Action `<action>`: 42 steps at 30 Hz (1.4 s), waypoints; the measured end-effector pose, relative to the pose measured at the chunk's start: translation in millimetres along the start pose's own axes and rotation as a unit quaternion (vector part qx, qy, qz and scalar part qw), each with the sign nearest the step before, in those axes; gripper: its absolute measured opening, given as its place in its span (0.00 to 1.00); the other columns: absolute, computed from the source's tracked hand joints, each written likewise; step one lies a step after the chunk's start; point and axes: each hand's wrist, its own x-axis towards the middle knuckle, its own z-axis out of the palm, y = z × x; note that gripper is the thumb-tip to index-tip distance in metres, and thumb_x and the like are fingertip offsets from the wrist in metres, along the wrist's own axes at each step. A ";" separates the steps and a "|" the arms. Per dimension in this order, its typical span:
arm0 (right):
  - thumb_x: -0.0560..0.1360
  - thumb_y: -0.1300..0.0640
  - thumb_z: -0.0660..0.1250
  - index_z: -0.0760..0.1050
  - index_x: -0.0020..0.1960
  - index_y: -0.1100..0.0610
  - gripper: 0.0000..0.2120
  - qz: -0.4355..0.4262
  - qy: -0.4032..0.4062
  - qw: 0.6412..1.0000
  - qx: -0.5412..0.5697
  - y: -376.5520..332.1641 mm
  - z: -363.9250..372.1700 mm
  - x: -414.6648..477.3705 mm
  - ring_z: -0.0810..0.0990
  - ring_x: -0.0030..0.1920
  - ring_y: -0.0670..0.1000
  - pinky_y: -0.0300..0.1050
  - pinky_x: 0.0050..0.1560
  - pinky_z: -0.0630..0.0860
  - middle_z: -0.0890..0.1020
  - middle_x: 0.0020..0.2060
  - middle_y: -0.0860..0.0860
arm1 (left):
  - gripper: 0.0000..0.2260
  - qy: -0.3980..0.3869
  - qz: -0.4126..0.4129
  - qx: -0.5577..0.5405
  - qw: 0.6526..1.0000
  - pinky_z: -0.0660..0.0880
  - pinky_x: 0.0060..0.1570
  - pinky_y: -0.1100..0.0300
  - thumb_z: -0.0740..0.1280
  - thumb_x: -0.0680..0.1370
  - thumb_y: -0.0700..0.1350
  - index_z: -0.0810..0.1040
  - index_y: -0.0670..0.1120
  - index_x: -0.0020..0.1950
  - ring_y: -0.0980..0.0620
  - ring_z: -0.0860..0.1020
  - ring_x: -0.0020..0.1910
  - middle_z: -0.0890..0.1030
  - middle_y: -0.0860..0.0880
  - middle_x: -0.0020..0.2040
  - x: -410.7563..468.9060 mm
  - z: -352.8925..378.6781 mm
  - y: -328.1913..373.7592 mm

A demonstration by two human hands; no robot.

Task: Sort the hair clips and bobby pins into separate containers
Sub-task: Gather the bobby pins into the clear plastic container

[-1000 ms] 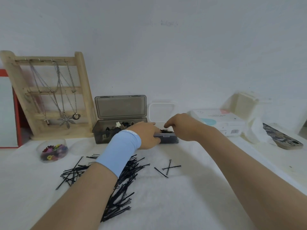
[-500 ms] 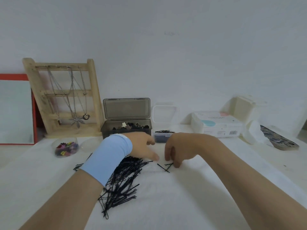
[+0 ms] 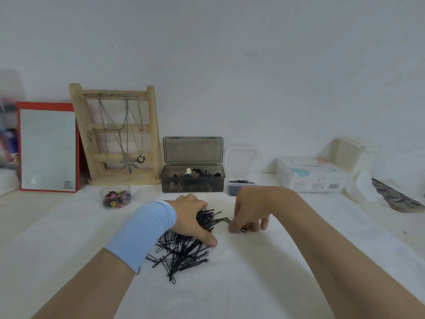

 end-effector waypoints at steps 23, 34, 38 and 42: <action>0.73 0.60 0.68 0.66 0.75 0.52 0.31 -0.215 0.112 0.968 -0.058 -34.7 26.9 6.8 0.71 0.68 0.54 0.49 0.68 0.69 0.72 0.68 0.53 | 0.28 0.031 0.011 -0.049 0.998 0.71 0.60 0.58 0.74 0.70 0.60 0.76 0.52 0.68 0.51 0.76 0.61 0.77 0.53 0.65 0.2 -17.4 -30.4; 0.73 0.58 0.67 0.75 0.66 0.51 0.21 -0.246 0.122 0.959 -0.068 -37.1 34.7 13.7 0.73 0.59 0.53 0.52 0.60 0.73 0.77 0.55 0.53 | 0.19 0.055 -0.007 -0.068 0.996 0.71 0.47 0.60 0.76 0.67 0.61 0.80 0.53 0.51 0.53 0.77 0.51 0.79 0.54 0.54 5.3 -12.3 -32.8; 0.74 0.56 0.70 0.78 0.65 0.49 0.19 -0.232 0.138 0.959 -0.084 -38.6 31.3 16.1 0.76 0.51 0.51 0.48 0.53 0.75 0.79 0.52 0.50 | 0.13 0.078 0.007 -0.079 0.994 0.70 0.41 0.60 0.76 0.68 0.61 0.80 0.55 0.44 0.54 0.77 0.46 0.79 0.56 0.48 5.6 -10.7 -33.7; 0.75 0.53 0.70 0.82 0.57 0.51 0.11 -0.194 0.135 0.968 -0.086 -30.1 22.2 13.8 0.78 0.46 0.50 0.40 0.40 0.72 0.82 0.46 0.49 | 0.15 0.086 0.022 -0.091 0.992 0.74 0.51 0.58 0.74 0.70 0.61 0.82 0.55 0.51 0.54 0.78 0.51 0.80 0.57 0.51 4.0 -10.7 -30.9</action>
